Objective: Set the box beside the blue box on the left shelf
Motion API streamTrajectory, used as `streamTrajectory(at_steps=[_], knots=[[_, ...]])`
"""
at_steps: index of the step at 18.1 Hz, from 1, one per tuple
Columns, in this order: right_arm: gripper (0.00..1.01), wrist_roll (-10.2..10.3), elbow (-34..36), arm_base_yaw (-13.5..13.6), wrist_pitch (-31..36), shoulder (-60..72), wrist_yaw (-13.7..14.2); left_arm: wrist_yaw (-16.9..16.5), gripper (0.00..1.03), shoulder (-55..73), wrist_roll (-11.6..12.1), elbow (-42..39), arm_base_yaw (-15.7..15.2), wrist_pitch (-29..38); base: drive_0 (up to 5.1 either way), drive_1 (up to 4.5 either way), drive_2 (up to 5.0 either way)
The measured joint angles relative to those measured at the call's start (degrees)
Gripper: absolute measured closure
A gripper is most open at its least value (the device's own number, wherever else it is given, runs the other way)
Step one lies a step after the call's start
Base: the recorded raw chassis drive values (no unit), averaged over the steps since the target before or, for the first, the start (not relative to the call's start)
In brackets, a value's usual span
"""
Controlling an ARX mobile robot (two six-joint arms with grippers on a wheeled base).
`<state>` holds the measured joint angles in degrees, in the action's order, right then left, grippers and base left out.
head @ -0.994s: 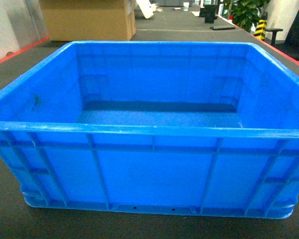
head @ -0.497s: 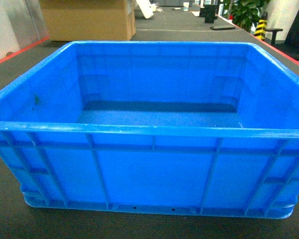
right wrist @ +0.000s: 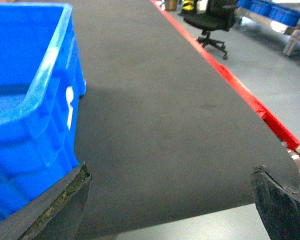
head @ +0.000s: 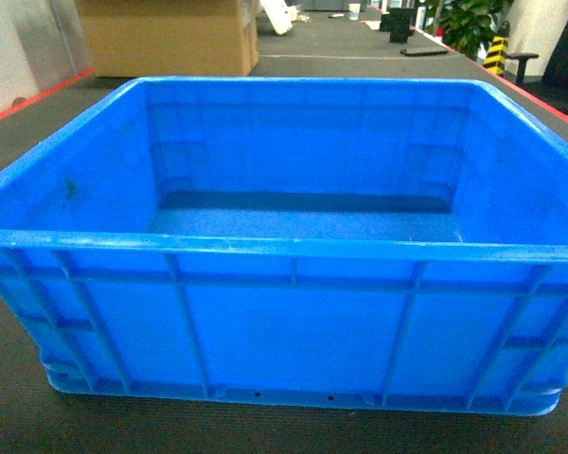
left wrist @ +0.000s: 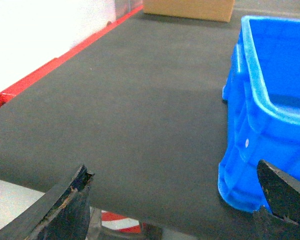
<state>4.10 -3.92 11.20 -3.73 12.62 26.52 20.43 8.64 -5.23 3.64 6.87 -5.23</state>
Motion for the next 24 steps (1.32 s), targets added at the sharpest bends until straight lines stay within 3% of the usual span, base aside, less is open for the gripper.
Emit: streamTrajectory(at_steps=[1, 3, 6, 8, 9, 15, 21, 22, 24], knots=[[0.03, 0.52, -1.53, 0.70, 3.87, 3.56, 0.66, -1.01, 0.05, 3.23, -0.13, 0.85, 0.04, 3.85, 0.0, 0.00, 0.0], [0.03, 0.07, -9.66, 0.13, 12.57, 14.95, -3.56, -4.70, 0.05, 17.49, 0.92, 7.41, -0.57, 14.64, 0.0, 0.00, 0.0], [0.03, 0.37, -24.98, -0.94, 6.67, 30.34, -11.02, -9.22, 0.05, 35.39, 1.25, 22.21, -0.26, 14.03, 0.0, 0.00, 0.0], [0.03, 3.78, -37.46, -3.54, 0.87, 45.94, -17.66, -9.90, 0.05, 52.06, 0.98, 35.06, -0.44, 11.34, 0.0, 0.00, 0.0], [0.03, 5.33, -42.25, -4.11, 0.46, 53.53, -18.84, -9.94, 0.05, 59.91, 0.28, 40.94, -0.79, 8.20, 0.0, 0.00, 0.0], [0.03, 9.46, -51.04, -3.26, -2.95, 73.05, -20.33, -10.43, 0.05, 81.79, -6.03, 56.59, -2.10, -5.14, 0.0, 0.00, 0.0], [0.03, 10.47, -50.49, 0.09, -1.46, 76.24, -19.08, -9.97, 0.05, 84.52, -6.34, 57.68, 0.55, -8.46, 0.0, 0.00, 0.0], [0.03, 10.49, -49.81, 0.11, -1.09, 77.00, -18.80, -9.49, 0.08, 85.09, -6.34, 57.64, 0.96, -8.04, 0.0, 0.00, 0.0], [0.03, 10.49, -48.46, 0.04, -0.59, 78.12, -18.49, -8.26, 0.28, 86.14, -6.27, 57.42, 0.87, -7.54, 0.0, 0.00, 0.0]])
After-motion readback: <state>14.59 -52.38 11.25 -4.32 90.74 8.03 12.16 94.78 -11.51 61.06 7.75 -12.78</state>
